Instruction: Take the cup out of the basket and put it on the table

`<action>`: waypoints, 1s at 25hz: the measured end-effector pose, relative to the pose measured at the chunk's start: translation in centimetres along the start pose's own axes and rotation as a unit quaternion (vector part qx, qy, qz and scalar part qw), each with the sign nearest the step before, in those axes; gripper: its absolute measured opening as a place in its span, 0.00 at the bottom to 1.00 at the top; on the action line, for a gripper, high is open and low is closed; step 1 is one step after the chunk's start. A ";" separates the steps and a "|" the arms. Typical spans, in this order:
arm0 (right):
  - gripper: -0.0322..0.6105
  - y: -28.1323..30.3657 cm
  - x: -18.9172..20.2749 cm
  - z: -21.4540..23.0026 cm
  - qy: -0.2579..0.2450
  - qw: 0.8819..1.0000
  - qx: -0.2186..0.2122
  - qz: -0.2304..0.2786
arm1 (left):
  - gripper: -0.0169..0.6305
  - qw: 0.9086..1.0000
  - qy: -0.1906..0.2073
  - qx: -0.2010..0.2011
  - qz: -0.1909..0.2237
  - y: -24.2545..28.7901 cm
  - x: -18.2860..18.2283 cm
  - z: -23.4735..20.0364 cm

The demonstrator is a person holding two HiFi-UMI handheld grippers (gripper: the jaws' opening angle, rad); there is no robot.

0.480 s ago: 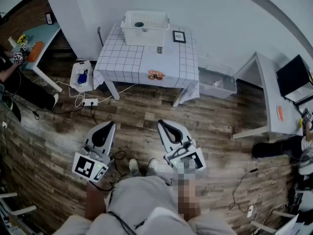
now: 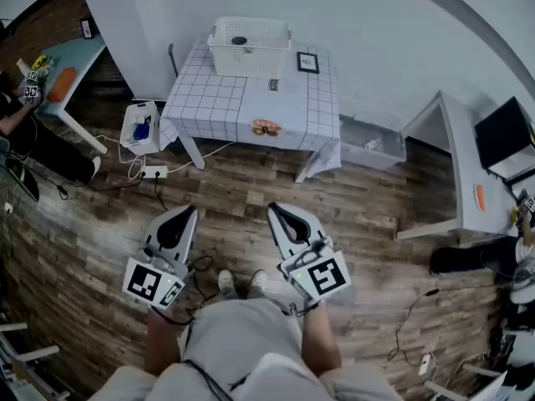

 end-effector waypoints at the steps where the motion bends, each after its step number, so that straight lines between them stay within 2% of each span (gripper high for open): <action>1: 0.07 0.0 0.0 0.2 0.001 1.000 -0.002 0.001 | 0.04 1.000 0.001 -0.001 0.000 0.1 0.0 0.2; 14: 0.07 0.0 0.1 3.5 0.000 1.000 -0.019 0.008 | 0.04 1.000 -0.003 -0.030 -0.008 3.0 0.4 2.1; 25: 0.07 5.0 0.6 6.4 -0.010 1.000 -0.019 0.001 | 0.04 1.000 -0.004 -0.030 -0.007 6.8 1.2 -2.4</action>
Point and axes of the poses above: the fingertips, and each gripper's own axes: y forward along the fingers, z to its right, x out of its underside, the point moved 9 cm from there along -y, backward along the fingers
